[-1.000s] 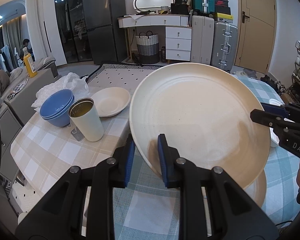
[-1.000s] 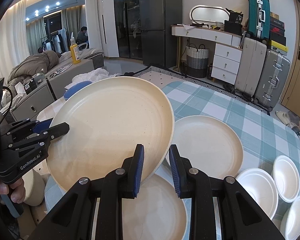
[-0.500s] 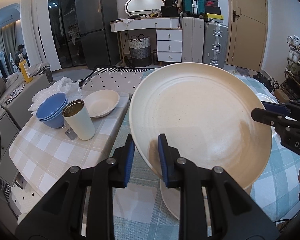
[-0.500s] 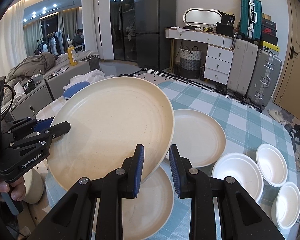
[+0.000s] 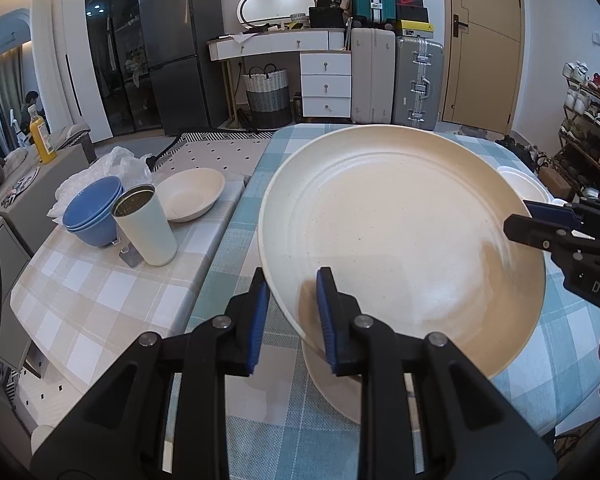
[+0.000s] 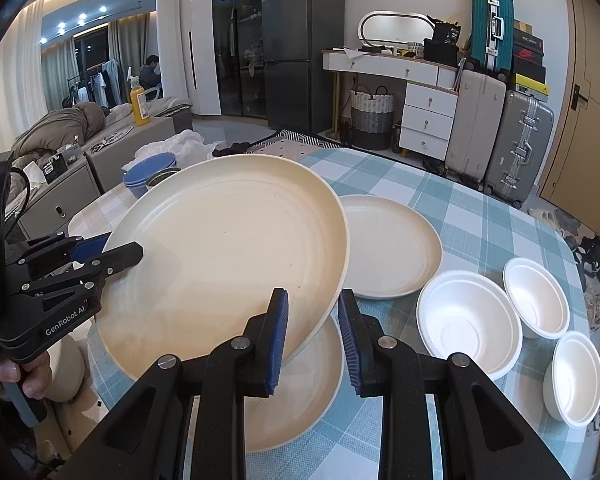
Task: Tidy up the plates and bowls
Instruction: 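Lift the large cream plate with the left gripper and carry it over the other plate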
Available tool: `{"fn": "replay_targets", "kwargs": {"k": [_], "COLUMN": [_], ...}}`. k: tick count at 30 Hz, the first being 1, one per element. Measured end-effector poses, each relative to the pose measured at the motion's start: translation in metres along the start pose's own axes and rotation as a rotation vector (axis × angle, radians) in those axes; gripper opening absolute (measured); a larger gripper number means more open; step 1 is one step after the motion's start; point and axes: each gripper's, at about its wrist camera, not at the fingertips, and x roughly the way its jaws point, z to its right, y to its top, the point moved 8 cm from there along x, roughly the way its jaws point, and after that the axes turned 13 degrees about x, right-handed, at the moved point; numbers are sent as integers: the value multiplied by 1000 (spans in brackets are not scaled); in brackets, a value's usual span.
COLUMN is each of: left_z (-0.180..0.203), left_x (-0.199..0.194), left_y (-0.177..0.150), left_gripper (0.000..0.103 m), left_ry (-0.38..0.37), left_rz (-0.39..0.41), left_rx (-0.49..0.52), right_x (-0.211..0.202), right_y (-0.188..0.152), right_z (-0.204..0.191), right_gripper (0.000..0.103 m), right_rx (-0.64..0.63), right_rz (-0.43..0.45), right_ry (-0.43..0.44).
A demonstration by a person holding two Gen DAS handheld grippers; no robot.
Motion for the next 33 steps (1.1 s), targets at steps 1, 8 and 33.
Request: {"fn": "replay_targets", "kwargs": {"k": [1, 8, 33], "left_z": [2, 1, 14], "left_x": [0, 11, 58], "left_y": [-2, -21, -60], "left_gripper": [21, 21, 21], "left_ry": [-1, -26, -39], "left_rz": [-1, -18, -77], "left_rx": [2, 2, 59], "right_x": [0, 4, 34], "right_y": [-3, -19, -63], "right_z": [0, 1, 18], "right_gripper": [26, 26, 27], "right_rx": [0, 9, 33], "right_rz": [-1, -15, -82], "right_ry": [-4, -16, -70]}}
